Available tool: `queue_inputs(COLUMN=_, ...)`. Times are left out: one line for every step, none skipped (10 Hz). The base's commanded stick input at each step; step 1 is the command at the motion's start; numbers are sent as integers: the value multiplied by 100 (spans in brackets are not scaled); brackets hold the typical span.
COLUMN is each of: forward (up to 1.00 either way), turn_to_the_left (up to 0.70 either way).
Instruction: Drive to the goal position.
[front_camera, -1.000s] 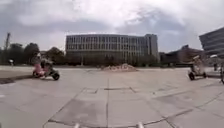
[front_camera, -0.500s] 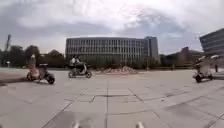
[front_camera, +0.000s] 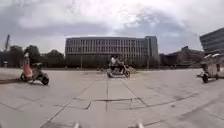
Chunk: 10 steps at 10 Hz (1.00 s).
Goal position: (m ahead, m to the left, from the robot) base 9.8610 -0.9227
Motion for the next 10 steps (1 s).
queue_inputs(forward=70, turn_to_the_left=0)
queue_inputs(forward=70, turn_to_the_left=0)
queue_inputs(forward=70, turn_to_the_left=0)
queue_inputs(forward=70, turn_to_the_left=0)
queue_inputs(forward=70, turn_to_the_left=0)
queue_inputs(forward=70, turn_to_the_left=0)
queue_inputs(forward=70, turn_to_the_left=0)
queue_inputs(forward=70, turn_to_the_left=0)
queue_inputs(forward=70, turn_to_the_left=0)
queue_inputs(forward=70, turn_to_the_left=0)
